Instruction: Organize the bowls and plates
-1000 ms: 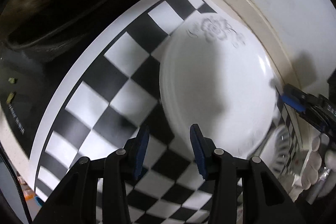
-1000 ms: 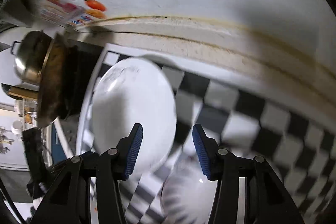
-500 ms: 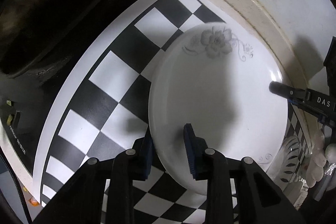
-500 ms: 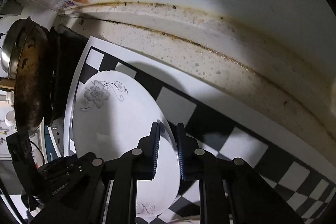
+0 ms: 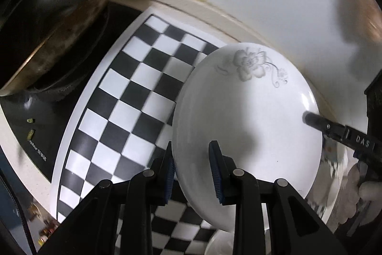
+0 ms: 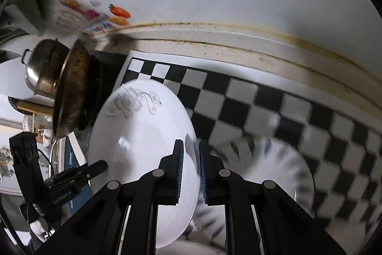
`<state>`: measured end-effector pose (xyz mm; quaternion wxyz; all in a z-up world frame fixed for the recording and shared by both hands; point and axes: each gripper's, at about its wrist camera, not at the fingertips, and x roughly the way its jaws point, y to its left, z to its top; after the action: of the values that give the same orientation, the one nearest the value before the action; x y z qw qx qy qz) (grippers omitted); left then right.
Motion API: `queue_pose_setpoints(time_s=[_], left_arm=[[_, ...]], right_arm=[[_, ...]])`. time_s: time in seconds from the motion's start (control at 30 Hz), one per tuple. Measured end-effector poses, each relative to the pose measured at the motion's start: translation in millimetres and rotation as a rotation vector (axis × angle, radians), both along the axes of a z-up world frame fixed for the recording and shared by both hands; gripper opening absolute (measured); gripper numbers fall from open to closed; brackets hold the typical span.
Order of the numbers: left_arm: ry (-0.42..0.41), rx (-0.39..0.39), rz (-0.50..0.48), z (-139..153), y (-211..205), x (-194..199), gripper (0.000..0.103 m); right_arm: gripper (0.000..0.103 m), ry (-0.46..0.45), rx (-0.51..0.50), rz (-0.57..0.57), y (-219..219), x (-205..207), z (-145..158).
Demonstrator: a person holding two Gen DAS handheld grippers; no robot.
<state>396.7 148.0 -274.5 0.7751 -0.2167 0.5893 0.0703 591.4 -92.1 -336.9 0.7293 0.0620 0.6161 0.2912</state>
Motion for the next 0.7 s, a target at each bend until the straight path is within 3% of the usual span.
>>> queue_pose_setpoints(time_s=[0.1, 0.27, 0.47, 0.7], left_arm=[[-0.015, 0.002, -0.079, 15.8, -11.9, -14.5, 0.025], [-0.012, -0.015, -0.201, 15.5, -41.5, -43.9, 0.025], [0.053, -0.035, -0.317, -12.3, -79.1, -71.2, 0.025], [0.108, 0.016, -0.425, -39.4, -122.7, -88.5, 0.025]], right_arm=[[0.015, -0.021, 0.018, -0.069, -35.4, -43.5, 18.4], [0.015, -0.028, 0.025, -0.183, -84.7, -117.3, 25.5], [0.015, 0.020, 0.009, -0.306, -131.0, -199.0, -3.5], [0.015, 0.073, -0.008, -0.408, -168.5, -253.7, -44.3]])
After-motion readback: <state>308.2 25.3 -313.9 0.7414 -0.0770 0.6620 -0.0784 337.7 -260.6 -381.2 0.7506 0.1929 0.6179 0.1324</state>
